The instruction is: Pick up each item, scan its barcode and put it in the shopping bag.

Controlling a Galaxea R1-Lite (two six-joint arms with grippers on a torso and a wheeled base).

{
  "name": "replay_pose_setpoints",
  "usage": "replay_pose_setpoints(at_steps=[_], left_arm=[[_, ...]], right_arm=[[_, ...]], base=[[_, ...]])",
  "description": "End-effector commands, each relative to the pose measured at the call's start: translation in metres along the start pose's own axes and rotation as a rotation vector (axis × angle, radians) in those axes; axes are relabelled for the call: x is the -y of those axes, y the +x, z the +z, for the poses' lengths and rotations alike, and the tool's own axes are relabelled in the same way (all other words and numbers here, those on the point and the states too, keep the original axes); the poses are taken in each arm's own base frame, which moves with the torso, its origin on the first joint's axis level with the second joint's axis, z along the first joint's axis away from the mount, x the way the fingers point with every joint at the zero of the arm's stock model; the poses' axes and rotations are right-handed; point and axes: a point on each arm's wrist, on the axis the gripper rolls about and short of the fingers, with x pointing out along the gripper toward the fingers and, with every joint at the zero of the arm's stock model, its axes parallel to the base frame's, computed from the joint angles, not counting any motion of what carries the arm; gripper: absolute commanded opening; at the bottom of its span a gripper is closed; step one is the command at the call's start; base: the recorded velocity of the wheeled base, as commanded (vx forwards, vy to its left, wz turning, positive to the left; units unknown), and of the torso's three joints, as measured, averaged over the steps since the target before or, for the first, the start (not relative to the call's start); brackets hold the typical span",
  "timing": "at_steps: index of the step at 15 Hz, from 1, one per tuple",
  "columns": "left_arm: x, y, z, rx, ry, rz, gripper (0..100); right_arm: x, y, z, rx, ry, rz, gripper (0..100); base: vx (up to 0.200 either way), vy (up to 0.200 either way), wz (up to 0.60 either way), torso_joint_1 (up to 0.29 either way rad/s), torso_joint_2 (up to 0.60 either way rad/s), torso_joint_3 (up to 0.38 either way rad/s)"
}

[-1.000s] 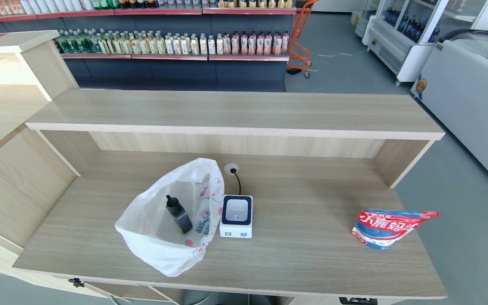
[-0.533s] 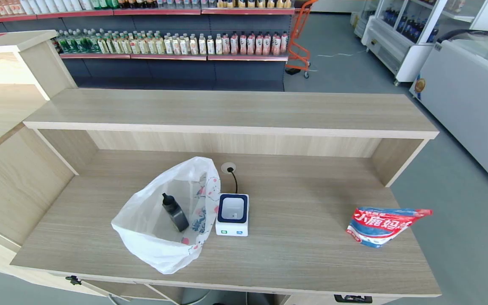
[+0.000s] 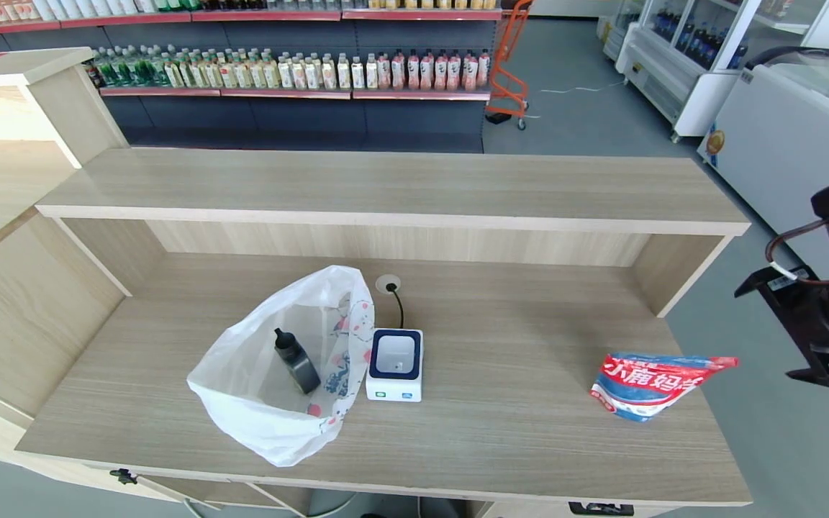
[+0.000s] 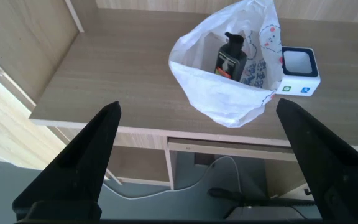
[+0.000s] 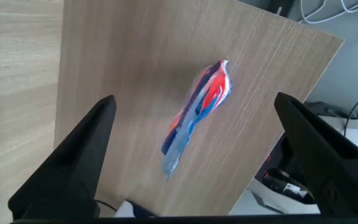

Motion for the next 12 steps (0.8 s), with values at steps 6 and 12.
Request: replay_pose_setpoints(at_steps=[6, 12], left_arm=[[0.000, 0.000, 0.000, 0.000, -0.002, 0.001, 100], [0.000, 0.000, 0.000, 0.000, -0.002, 0.001, 100]], right_arm=[[0.018, 0.062, -0.044, -0.122, -0.028, -0.137, 100], [-0.001, 0.092, -0.069, -0.142, -0.077, -0.078, 100]], base=[[0.000, 0.000, 0.00, 0.000, 0.00, 0.000], [0.000, 0.000, 0.00, 0.000, 0.00, 0.000]])
